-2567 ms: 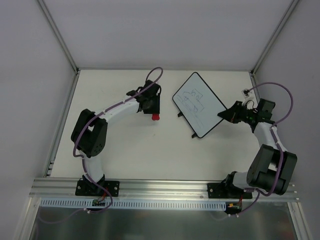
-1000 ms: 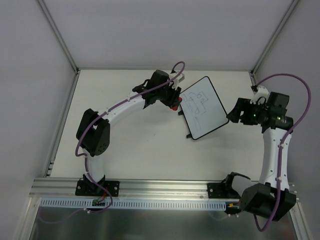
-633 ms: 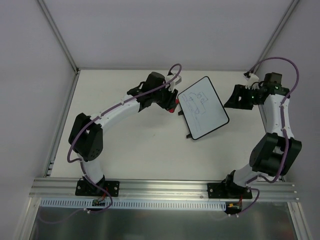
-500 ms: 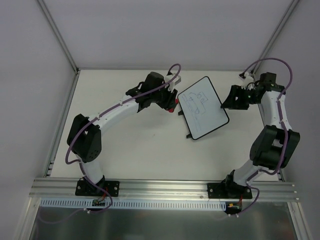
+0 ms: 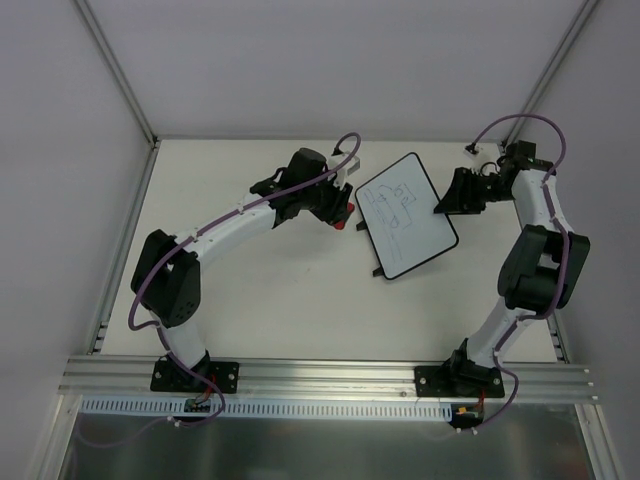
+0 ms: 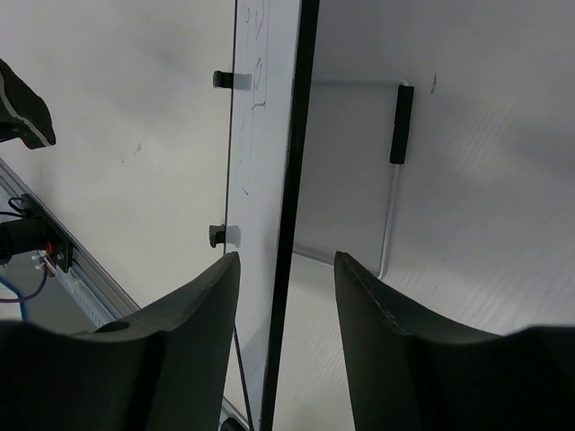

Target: Erase the whiteboard

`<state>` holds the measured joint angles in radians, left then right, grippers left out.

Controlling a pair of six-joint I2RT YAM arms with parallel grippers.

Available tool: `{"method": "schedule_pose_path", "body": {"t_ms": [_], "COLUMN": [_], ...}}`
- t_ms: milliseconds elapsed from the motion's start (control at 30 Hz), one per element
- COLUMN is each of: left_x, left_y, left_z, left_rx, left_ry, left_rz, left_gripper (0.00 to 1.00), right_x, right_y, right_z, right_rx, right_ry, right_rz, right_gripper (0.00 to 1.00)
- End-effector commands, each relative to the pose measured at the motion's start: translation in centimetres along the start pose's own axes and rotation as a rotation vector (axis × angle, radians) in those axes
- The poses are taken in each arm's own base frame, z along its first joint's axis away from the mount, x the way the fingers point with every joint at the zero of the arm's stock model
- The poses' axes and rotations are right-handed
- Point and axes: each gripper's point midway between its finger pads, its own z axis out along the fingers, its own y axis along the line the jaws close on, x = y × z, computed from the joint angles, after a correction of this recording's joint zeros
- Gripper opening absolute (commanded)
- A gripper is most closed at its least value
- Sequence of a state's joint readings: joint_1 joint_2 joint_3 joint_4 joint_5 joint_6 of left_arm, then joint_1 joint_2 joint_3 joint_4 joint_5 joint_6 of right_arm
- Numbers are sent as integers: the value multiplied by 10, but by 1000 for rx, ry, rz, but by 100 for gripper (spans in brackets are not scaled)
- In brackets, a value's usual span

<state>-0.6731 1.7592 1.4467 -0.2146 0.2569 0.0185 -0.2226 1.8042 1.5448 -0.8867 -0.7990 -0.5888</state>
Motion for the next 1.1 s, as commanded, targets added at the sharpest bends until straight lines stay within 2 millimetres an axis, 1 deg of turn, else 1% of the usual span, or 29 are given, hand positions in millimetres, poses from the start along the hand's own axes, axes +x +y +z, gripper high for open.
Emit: {"method": "schedule_pose_path", "body": {"t_ms": [0, 100, 133, 200, 233, 267, 400, 567, 600, 667, 700, 767, 800, 867, 900, 967, 1000, 1033, 1067], "left_x": [-19, -17, -16, -17, -18, -19, -21, -23, -26, -24, -27, -26, -31, -32, -39, -37, -46, -41, -43], "left_y": [-5, -2, -2, -2, -1, -2, -1, -1, -1, -1, -2, -2, -3, -3, -3, -1, -1, 2, 2], "left_z": [-15, -14, -14, -14, -15, -15, -13, -8, -9, -4, -3, 1, 2, 8, 8, 19, 21, 31, 36], "left_rx": [4, -4, -5, -7, -7, -4, -5, 2, 7, 16, 17, 24, 30, 37, 41, 51, 49, 49, 51], "left_ry": [-63, -57, -56, -57, -59, -62, -64, -61, -69, -59, -65, -60, -68, -67, -79, -70, -84, -68, -70], "left_rz": [41, 43, 44, 49, 54, 56, 77, 91, 94, 96, 101, 113, 120, 136, 147, 173, 186, 193, 196], "left_gripper": [3, 2, 2, 2, 2, 2, 2, 2, 2, 2, 2, 3, 4, 5, 6, 6, 7, 7, 7], "right_x": [-6, -5, -6, -6, -5, -5, 2, 16, 18, 25, 26, 32, 34, 39, 41, 44, 45, 47, 48], "right_y": [6, 7, 8, 12, 15, 16, 25, 29, 30, 30, 33, 36, 37, 40, 41, 44, 46, 48, 49], "right_z": [5, 9, 10, 11, 12, 12, 12, 11, 11, 13, 13, 17, 19, 24, 26, 30, 31, 33, 34], "right_rx": [-55, -84, -93, -119, -132, -143, -179, -165, -158, -136, -137, -139, -141, -139, -139, -147, -147, -148, -146], "right_ry": [-3, 0, -5, -7, -4, -2, 30, 56, 66, 95, 98, 117, 124, 149, 159, 173, 179, 190, 193], "right_rz": [-22, -26, -34, -42, -41, -50, -39, -30, -33, -43, -49, -41, -42, -49, -49, -52, -56, -64, -68], "right_gripper": [49, 37, 28, 17, 7, 2, 0, 0, 0, 0, 0, 0, 0, 0, 0, 0, 0, 0, 0]}}
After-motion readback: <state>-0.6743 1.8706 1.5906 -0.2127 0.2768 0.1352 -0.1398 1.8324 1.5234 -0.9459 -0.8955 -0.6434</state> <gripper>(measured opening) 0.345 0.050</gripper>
